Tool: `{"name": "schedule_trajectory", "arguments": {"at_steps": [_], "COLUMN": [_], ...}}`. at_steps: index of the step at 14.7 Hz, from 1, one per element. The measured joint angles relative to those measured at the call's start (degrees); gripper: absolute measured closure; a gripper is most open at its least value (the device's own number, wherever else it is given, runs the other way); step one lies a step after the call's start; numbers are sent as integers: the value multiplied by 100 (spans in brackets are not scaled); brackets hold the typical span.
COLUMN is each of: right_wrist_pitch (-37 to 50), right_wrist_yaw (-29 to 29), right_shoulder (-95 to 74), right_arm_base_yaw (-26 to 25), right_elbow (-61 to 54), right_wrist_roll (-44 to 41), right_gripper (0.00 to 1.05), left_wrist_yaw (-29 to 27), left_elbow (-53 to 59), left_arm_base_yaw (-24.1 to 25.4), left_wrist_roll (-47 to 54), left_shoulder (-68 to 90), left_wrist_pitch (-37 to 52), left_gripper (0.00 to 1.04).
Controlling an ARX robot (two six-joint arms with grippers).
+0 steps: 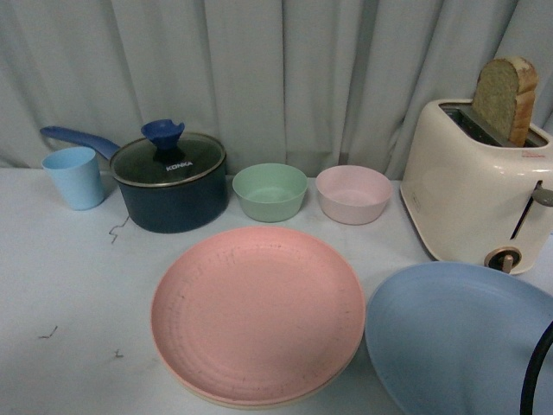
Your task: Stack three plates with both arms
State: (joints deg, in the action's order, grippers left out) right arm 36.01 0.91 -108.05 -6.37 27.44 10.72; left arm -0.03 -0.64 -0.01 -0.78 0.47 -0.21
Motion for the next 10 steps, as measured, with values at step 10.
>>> {"name": "schedule_trajectory", "arguments": {"at_steps": [10], "right_wrist_pitch": [-378], "right_wrist_yaw": [223], "right_shoulder": [623], "right_arm_base_yaw": [-146], "right_elbow": [-116], "right_wrist_roll": [-48], "right_gripper": [102], "left_wrist_yaw": [0], "left_elbow": [0], "left_arm_base_yaw": [0], "left_wrist_roll": [2], "left_shoulder": [0], "left_wrist_pitch": [2], "left_gripper": [7]}}
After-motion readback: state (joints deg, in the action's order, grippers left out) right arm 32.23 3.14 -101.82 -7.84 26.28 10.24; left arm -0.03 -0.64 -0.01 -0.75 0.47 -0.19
